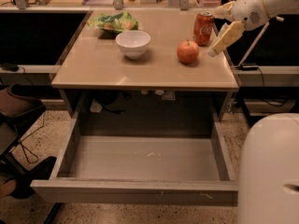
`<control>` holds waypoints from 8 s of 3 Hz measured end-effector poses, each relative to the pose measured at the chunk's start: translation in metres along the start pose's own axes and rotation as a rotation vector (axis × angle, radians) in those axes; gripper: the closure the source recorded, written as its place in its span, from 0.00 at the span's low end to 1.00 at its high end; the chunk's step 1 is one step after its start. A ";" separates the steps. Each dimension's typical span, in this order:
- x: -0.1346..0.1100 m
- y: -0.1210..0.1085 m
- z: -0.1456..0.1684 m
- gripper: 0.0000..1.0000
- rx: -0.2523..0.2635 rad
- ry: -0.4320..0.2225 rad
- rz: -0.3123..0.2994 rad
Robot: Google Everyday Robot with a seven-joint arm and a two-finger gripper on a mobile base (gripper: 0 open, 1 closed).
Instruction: Place coke can into top drawer
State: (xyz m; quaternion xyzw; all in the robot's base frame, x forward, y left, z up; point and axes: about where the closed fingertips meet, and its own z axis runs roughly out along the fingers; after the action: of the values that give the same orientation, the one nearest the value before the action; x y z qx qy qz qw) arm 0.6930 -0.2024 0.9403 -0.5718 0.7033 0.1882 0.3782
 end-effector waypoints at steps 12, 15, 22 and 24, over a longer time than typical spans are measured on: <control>0.049 -0.186 0.100 0.00 0.484 -0.236 0.288; 0.049 -0.186 0.100 0.65 0.484 -0.236 0.288; 0.015 0.008 -0.165 1.00 0.350 -0.276 0.436; -0.026 0.173 -0.172 1.00 0.053 -0.360 0.517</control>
Offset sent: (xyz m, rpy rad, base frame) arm 0.0127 -0.0154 0.0049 -0.0175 -0.0579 -0.1070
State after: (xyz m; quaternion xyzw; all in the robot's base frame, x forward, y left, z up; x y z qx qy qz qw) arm 0.4765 -0.2574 1.0408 -0.3215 0.7517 0.3582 0.4509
